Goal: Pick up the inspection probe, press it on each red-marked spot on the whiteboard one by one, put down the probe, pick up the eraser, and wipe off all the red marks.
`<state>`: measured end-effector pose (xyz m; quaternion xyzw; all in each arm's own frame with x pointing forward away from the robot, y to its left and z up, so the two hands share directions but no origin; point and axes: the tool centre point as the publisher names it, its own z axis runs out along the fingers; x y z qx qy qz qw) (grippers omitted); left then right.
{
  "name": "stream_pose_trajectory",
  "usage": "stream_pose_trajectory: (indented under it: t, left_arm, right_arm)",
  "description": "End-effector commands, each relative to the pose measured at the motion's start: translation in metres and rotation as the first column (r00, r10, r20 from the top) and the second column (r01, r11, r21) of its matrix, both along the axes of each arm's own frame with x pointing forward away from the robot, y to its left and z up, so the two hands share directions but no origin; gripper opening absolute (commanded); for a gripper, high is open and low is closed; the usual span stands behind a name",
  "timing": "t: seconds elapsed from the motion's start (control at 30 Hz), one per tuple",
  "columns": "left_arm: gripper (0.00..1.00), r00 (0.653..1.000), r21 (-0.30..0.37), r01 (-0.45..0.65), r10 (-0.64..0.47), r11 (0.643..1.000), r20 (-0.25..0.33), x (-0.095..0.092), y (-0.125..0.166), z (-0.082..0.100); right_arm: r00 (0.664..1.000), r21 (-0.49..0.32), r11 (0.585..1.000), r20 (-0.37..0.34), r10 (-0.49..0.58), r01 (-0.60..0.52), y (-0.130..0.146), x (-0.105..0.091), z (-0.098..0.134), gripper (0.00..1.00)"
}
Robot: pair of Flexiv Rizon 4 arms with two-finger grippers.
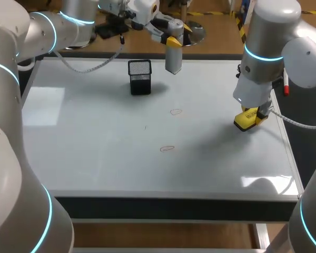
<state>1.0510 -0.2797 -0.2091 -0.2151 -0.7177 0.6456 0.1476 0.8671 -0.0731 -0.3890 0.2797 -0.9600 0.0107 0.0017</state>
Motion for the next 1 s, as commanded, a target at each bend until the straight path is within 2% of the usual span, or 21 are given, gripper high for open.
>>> stream_pose_trajectory:
  t: [0.03, 0.2, 0.27, 0.37, 0.63, 1.0]
  left_arm:
    - [0.0, 0.972, 0.018, 0.234, -0.233, 0.972, -0.025, 0.008, -0.001, -0.002]
    - [0.0, 0.972, 0.018, 0.234, -0.233, 0.972, -0.025, 0.008, -0.001, -0.002]
    - [0.0, 0.972, 0.018, 0.234, -0.233, 0.972, -0.025, 0.008, -0.001, -0.002]
    - [0.0, 0.972, 0.018, 0.234, -0.233, 0.972, -0.025, 0.008, -0.001, -0.002]
    - [0.0, 0.972, 0.018, 0.234, -0.233, 0.972, -0.025, 0.008, -0.001, -0.002]
    - [0.0, 0.972, 0.018, 0.234, -0.233, 0.972, -0.025, 0.008, -0.001, -0.002]
  right_arm:
    - [0.999, -0.035, 0.998, -0.008, 0.043, -0.044, 0.011, 0.003, 0.002, 0.0]
    - [0.984, -0.066, 0.982, -0.01, 0.178, -0.178, 0.044, 0.008, 0.007, 0.0]
    - [0.969, -0.088, 0.965, -0.015, 0.245, -0.245, 0.061, 0.011, 0.007, 0.0]
    - [0.94, -0.079, 0.937, -0.011, 0.34, -0.34, 0.089, 0.018, 0.007, 0.0]
    - [0.844, -0.049, 0.843, -0.006, 0.537, -0.536, 0.151, 0.035, 0.003, 0.0]
    - [0.717, -0.005, 0.717, -0.016, 0.697, -0.697, 0.217, 0.058, -0.01, 0.0]
